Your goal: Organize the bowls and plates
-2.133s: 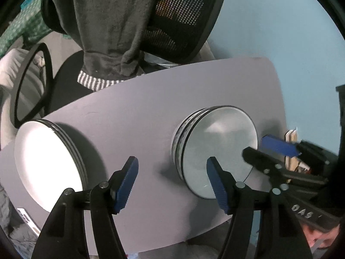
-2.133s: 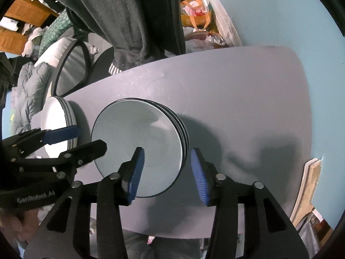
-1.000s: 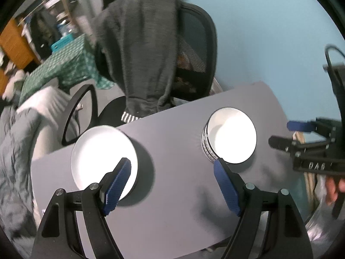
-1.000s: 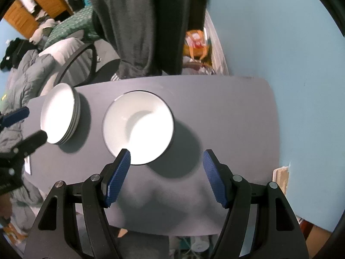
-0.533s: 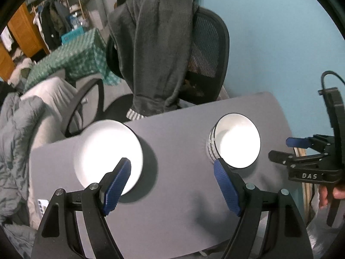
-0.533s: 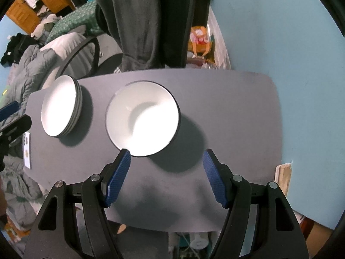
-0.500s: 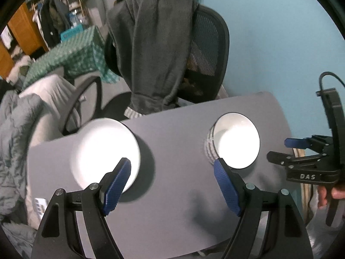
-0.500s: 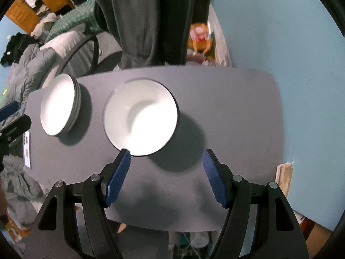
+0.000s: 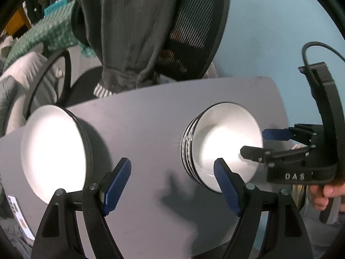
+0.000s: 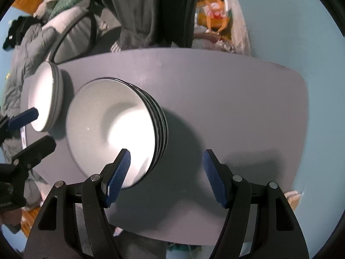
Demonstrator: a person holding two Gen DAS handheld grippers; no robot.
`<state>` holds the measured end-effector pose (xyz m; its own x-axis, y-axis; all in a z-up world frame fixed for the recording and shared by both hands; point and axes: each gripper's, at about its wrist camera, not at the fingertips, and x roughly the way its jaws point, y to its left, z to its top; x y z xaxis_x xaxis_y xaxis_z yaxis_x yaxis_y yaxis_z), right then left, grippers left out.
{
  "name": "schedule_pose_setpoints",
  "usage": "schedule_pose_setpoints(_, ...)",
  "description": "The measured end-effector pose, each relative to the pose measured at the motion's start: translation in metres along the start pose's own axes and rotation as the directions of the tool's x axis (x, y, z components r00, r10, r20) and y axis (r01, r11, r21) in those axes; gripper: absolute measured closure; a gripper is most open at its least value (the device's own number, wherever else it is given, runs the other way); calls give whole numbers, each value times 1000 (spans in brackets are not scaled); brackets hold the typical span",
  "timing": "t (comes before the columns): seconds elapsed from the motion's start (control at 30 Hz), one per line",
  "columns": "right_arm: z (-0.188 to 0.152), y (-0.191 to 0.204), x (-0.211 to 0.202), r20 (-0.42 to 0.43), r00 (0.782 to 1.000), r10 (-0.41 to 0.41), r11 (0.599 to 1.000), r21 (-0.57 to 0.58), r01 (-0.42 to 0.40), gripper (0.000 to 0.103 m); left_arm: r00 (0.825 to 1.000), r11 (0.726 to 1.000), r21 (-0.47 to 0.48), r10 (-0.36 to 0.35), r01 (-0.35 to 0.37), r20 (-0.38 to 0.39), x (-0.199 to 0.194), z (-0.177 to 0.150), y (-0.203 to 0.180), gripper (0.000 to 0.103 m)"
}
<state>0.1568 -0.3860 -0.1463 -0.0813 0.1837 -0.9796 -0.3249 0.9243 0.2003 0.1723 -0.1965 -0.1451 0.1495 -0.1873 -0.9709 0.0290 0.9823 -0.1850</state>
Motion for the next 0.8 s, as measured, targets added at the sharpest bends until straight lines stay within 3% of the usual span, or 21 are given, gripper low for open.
schedule_pose_setpoints(0.33, 5, -4, 25, -38, 999, 36, 998, -58, -38, 34, 997, 1000, 5, -19, 20, -75, 27, 3, -6, 23)
schedule_pose_setpoints(0.43, 6, -4, 25, -32, 999, 36, 997, -74, -38, 43, 995, 1000, 3, -20, 20, -102, 33, 2, -9, 23)
schedule_pose_setpoints(0.5, 9, -3, 28, -36, 999, 32, 996, -83, -35, 55, 994, 1000, -8, -15, 14, -108, 36, 2, -8, 23)
schedule_pose_setpoints(0.7, 12, -2, 31, -44, 997, 56, 994, -89, -60, 57, 991, 999, -39, -31, 26, -128, 43, 0, -4, 33)
schedule_pose_setpoints(0.8, 15, -2, 32, -56, 996, 70, 993, -88, -75, 59, 989, 997, -58, -57, 49, -138, 47, 2, -2, 33)
